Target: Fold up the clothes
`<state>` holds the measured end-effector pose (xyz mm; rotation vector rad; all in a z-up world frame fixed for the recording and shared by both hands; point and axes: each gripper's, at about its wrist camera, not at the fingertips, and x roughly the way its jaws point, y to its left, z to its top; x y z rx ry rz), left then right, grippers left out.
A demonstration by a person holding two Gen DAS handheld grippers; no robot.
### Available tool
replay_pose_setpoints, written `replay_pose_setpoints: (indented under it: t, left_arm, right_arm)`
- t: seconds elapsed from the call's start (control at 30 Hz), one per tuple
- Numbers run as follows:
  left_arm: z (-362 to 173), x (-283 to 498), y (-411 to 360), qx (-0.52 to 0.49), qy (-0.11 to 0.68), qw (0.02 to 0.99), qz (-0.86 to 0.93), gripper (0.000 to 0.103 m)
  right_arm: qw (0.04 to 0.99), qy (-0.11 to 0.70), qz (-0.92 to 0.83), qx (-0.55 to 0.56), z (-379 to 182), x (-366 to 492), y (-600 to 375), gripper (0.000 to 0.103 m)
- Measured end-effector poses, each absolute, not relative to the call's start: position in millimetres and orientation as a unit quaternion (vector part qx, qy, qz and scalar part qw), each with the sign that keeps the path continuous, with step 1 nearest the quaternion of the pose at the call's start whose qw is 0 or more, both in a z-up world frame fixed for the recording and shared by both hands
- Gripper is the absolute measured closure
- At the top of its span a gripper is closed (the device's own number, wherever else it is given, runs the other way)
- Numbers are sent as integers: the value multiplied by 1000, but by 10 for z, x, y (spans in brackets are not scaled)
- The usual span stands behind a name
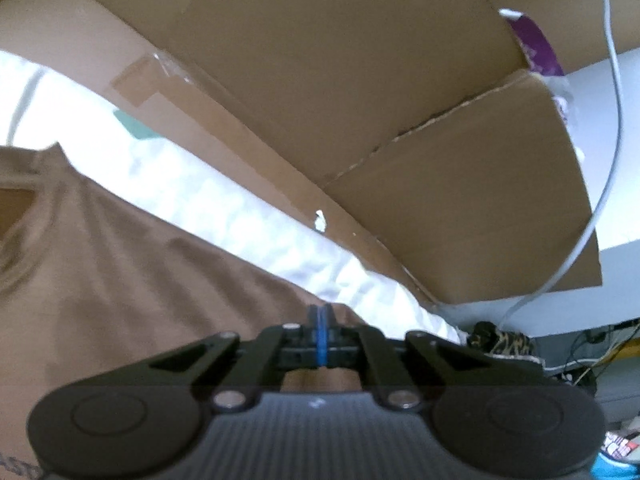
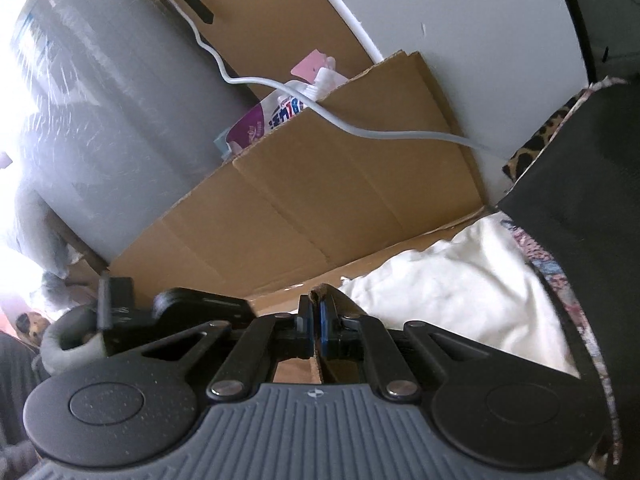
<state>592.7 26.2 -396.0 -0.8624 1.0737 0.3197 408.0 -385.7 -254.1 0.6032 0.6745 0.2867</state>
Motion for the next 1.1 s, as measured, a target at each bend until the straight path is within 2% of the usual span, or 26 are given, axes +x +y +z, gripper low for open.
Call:
replay_pose_setpoints:
  t: [0.2, 0.67, 0.87, 1.1]
  left_arm:
    - [-4014, 6039, 166, -365, 494, 775, 149, 103]
    - [-4370, 6073, 153, -366, 523, 752, 166, 103]
    - [-4445, 6068, 195, -382, 519, 746, 169, 102]
    - [-4509, 5978, 400, -459, 501, 718, 151, 103]
  right_arm:
    - [887, 317, 147, 302, -2514, 4127, -3870, 102]
    - [869, 326, 168, 331, -2571, 4183, -3892, 102]
    - [864, 332, 183, 332, -2573, 4193, -3824, 103]
    - [859, 343, 200, 323, -2568, 4153, -3671, 103]
